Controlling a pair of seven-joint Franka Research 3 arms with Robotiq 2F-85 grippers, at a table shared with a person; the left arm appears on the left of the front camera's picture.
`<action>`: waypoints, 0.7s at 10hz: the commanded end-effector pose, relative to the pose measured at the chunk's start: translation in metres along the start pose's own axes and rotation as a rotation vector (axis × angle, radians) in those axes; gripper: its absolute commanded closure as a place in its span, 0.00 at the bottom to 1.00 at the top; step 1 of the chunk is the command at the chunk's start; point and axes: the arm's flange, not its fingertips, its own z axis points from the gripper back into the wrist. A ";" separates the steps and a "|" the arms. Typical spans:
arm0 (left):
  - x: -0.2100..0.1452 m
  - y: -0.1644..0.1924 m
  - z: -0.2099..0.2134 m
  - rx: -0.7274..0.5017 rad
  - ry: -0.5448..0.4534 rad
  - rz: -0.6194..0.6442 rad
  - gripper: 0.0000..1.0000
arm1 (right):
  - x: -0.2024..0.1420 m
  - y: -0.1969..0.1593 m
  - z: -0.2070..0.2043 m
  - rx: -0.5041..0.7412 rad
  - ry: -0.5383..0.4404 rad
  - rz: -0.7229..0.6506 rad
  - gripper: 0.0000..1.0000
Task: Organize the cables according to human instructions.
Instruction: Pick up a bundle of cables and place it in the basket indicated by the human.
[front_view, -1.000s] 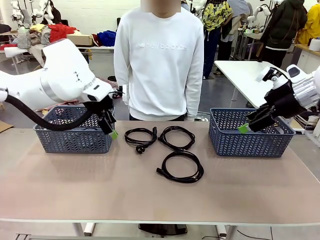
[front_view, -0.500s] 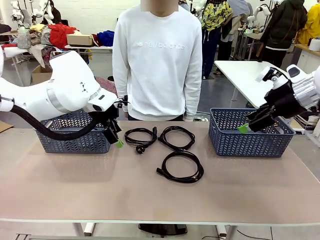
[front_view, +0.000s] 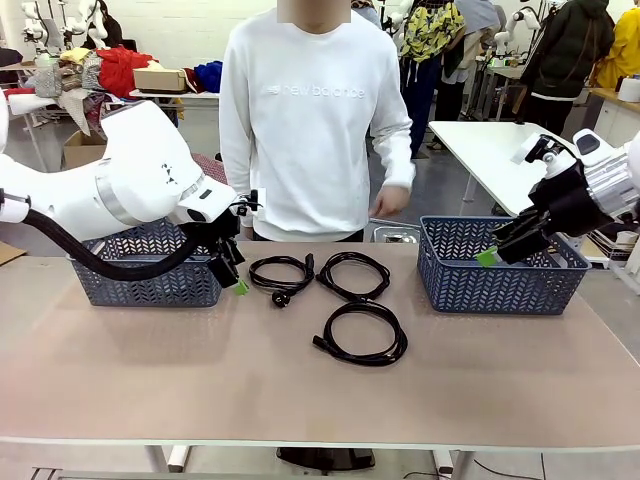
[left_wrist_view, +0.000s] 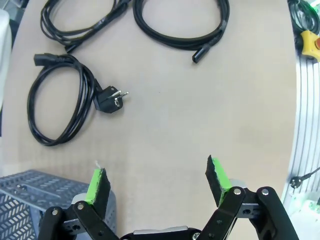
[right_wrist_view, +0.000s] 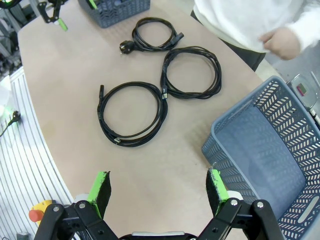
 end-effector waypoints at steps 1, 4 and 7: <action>0.000 0.000 0.000 0.006 -0.002 0.000 0.00 | 0.000 -0.002 -0.001 0.012 -0.015 0.010 0.00; 0.000 0.000 0.000 0.006 -0.002 0.000 0.00 | 0.000 -0.002 -0.001 0.012 -0.015 0.010 0.00; 0.000 0.000 0.000 0.006 -0.002 0.000 0.00 | 0.000 -0.002 -0.001 0.012 -0.015 0.010 0.00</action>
